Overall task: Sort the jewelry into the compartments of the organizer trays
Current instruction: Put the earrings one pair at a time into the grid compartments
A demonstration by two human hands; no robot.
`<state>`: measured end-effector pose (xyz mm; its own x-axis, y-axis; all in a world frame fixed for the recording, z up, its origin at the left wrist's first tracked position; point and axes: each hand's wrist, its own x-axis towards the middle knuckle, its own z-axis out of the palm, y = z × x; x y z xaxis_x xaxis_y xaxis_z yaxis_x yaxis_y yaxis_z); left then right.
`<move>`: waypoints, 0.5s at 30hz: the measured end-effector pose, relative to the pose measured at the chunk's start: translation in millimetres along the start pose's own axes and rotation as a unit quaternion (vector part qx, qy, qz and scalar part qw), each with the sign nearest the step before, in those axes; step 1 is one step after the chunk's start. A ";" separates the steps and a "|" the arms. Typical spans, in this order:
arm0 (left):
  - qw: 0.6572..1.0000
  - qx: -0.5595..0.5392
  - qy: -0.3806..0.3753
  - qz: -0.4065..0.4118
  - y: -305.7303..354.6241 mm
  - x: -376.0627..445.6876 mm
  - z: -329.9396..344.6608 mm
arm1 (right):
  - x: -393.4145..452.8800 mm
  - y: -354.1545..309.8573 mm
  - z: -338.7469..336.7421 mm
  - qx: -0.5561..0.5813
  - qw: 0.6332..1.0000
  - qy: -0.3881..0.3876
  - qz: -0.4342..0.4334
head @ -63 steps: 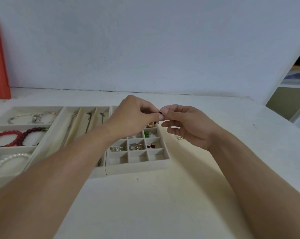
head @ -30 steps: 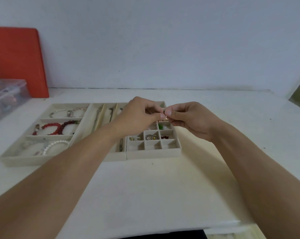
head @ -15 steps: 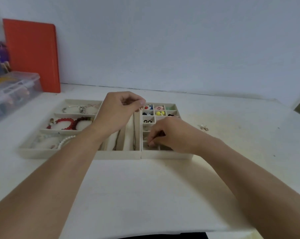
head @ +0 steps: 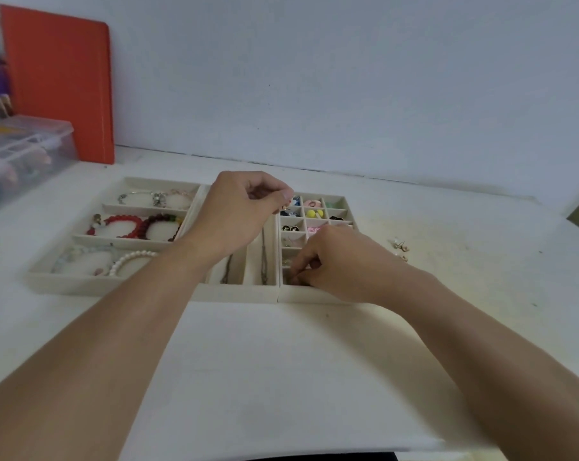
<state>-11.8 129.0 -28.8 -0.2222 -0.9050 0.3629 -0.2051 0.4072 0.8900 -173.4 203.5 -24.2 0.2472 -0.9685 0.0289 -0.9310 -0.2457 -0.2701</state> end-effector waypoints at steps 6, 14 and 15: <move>0.999 0.032 -0.023 -0.003 1.8 -4.0 2.5 | -4.2 15.0 -11.0 0.050 0.997 0.053 0.036; 0.997 0.050 -0.043 -0.026 -1.8 -2.3 9.3 | -5.2 24.6 -9.0 0.075 0.997 0.013 0.025; 0.997 0.055 -0.044 -0.027 -2.1 -2.4 9.8 | -5.0 24.5 -9.1 0.079 0.997 0.014 0.022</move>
<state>-20.2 131.5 -34.2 -0.2906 -0.9134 0.2851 -0.3217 0.3740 0.8699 -199.8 202.0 -22.2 0.1964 -0.9797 0.0401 -0.8866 -0.1949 -0.4195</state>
